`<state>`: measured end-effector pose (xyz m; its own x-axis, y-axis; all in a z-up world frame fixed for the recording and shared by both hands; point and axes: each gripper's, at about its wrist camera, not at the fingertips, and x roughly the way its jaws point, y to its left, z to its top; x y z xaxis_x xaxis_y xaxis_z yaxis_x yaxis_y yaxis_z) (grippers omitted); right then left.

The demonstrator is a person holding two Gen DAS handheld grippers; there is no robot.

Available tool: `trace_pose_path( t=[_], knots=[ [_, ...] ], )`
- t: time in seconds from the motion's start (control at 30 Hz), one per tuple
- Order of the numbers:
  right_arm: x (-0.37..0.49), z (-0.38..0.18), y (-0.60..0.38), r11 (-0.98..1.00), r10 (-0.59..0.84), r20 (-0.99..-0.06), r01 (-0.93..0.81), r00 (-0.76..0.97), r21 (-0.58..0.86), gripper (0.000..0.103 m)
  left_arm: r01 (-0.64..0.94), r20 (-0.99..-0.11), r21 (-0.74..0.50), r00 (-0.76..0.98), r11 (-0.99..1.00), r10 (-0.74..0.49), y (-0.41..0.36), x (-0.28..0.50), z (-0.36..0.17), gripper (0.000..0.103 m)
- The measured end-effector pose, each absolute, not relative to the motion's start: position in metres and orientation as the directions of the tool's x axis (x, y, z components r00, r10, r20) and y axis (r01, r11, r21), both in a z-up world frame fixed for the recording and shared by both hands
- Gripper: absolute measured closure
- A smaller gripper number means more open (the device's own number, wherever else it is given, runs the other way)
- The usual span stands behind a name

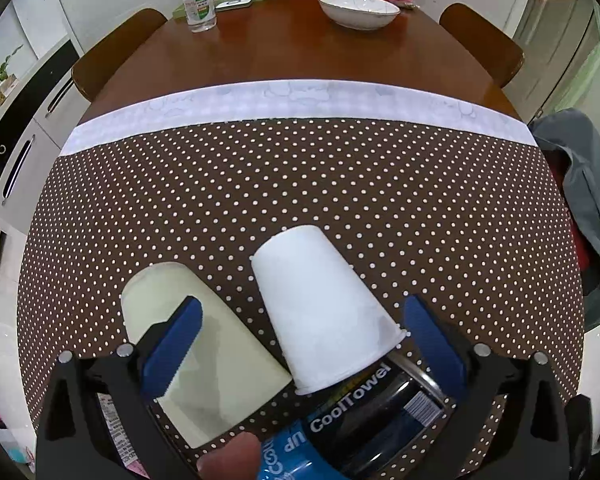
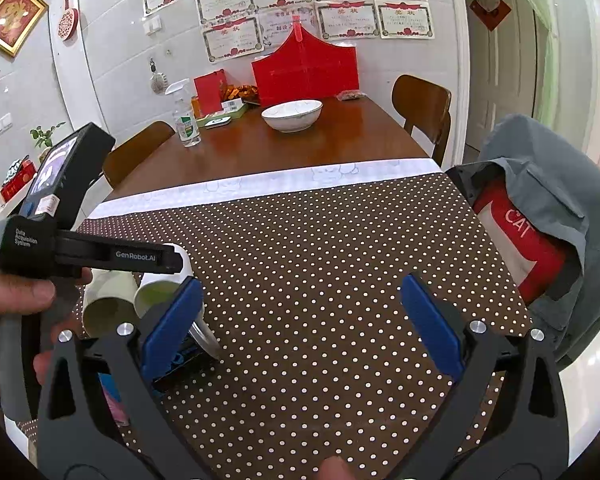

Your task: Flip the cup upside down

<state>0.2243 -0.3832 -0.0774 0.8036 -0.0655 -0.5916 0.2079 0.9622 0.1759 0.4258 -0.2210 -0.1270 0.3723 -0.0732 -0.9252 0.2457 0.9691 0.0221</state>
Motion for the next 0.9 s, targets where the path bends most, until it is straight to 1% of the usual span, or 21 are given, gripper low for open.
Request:
trace_pose_path(
  t=[0.13,0.2,0.3,0.37,0.47,0.63,0.67,0.7,0.77,0.8,0.83,0.9],
  knots=[
    [0.228,-0.081,-0.386,0.961,-0.058,-0.596,0.207,0.801,0.185,0.006,0.256,-0.917,0.043,0.394,0.966,-0.064,-0.224,0.426,-0.122,0.004],
    [0.230,-0.082,-0.386,0.960,-0.055,-0.597,0.206,0.801,0.189,0.006,0.259,-0.934,0.018,0.349,0.966,-0.075,-0.224,0.430,-0.129,0.004],
    [0.231,-0.081,-0.387,0.960,-0.054,-0.594,0.205,0.803,0.189,0.006,0.244,-0.946,0.049,0.324,0.968,-0.034,-0.226,0.435,-0.140,0.004],
    [0.232,-0.082,-0.388,0.959,-0.055,-0.594,0.207,0.803,0.192,0.006,0.238,-0.962,0.005,0.265,0.971,-0.060,-0.225,0.438,-0.147,0.004],
    [0.232,-0.081,-0.389,0.958,-0.050,-0.592,0.207,0.804,0.200,0.006,0.236,-0.972,-0.009,0.226,0.972,-0.064,-0.225,0.441,-0.157,0.004],
    [0.230,-0.081,-0.388,0.958,-0.053,-0.593,0.207,0.804,0.196,0.006,0.209,-0.965,-0.003,0.257,0.978,-0.058,-0.214,0.448,-0.157,0.004],
    [0.229,-0.081,-0.388,0.958,-0.053,-0.593,0.209,0.803,0.197,0.006,0.211,-0.965,-0.006,0.254,0.978,-0.060,-0.214,0.449,-0.157,0.005],
    [0.229,-0.081,-0.388,0.957,-0.054,-0.593,0.211,0.803,0.198,0.006,0.215,-0.968,-0.007,0.245,0.976,-0.061,-0.212,0.451,-0.160,0.008],
    [0.227,-0.081,-0.388,0.956,-0.057,-0.592,0.215,0.804,0.199,0.006,0.232,-0.966,0.042,0.259,0.972,-0.020,-0.211,0.451,-0.162,0.020],
    [0.227,-0.080,-0.388,0.956,-0.059,-0.592,0.216,0.804,0.198,0.006,0.241,-0.965,0.051,0.262,0.969,-0.014,-0.211,0.451,-0.163,0.023],
    [0.225,-0.080,-0.388,0.956,-0.060,-0.592,0.217,0.804,0.198,0.006,0.251,-0.964,0.053,0.265,0.967,-0.016,-0.212,0.451,-0.162,0.029],
    [0.223,-0.078,-0.386,0.956,-0.065,-0.590,0.220,0.805,0.195,0.006,0.261,-0.966,0.029,0.255,0.965,-0.040,-0.212,0.452,-0.160,0.032]
  ],
)
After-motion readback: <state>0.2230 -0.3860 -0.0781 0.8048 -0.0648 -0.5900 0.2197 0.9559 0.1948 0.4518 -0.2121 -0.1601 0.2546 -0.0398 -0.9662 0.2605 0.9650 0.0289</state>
